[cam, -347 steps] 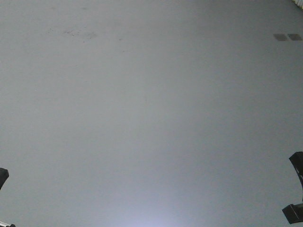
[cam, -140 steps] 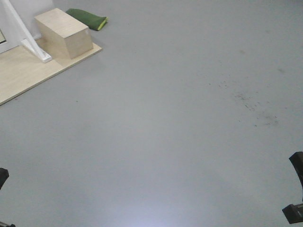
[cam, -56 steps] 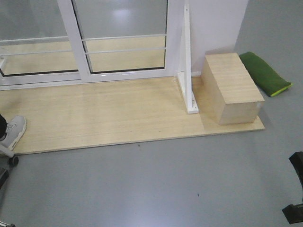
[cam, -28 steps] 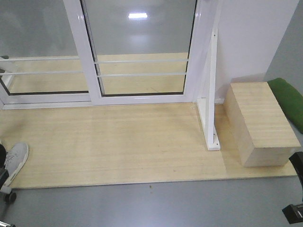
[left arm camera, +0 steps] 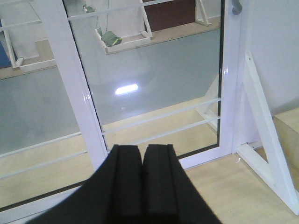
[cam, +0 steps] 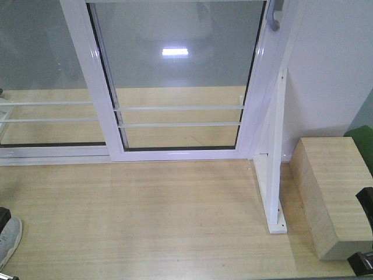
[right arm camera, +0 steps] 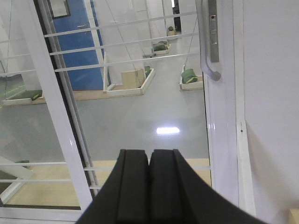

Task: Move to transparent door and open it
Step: 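Drive toward the white-framed glass sliding door on the wooden platform, then approach the door and stop facing its silver handle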

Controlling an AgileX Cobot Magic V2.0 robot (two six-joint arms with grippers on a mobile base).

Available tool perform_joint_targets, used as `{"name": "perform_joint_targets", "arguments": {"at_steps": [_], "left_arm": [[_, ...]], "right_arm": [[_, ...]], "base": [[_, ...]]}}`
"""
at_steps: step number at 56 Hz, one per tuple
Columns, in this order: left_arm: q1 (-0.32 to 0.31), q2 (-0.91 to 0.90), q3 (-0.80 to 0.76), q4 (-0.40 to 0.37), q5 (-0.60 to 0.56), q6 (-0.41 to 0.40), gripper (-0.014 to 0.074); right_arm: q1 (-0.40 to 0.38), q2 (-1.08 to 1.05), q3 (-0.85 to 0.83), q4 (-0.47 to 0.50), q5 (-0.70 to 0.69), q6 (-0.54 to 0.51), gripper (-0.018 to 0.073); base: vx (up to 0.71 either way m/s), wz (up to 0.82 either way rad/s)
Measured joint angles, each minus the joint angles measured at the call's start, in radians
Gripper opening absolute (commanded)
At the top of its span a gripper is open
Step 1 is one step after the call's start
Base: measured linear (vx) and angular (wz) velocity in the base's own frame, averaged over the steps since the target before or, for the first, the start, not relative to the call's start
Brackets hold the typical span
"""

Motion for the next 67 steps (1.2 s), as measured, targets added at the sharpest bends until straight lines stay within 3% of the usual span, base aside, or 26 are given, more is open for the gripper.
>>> {"name": "perform_joint_targets", "arguments": {"at_steps": [32, 67], "left_arm": [[0.0, 0.0, 0.0, 0.0, 0.0, 0.0, 0.0003], [0.0, 0.0, 0.0, 0.0, 0.0, 0.0, 0.0003]], "right_arm": [[0.0, 0.0, 0.0, 0.0, 0.0, 0.0, -0.0001], [0.0, 0.0, 0.0, 0.0, 0.0, 0.0, -0.0001]], "base": [[0.32, 0.02], [0.11, -0.02]]}}
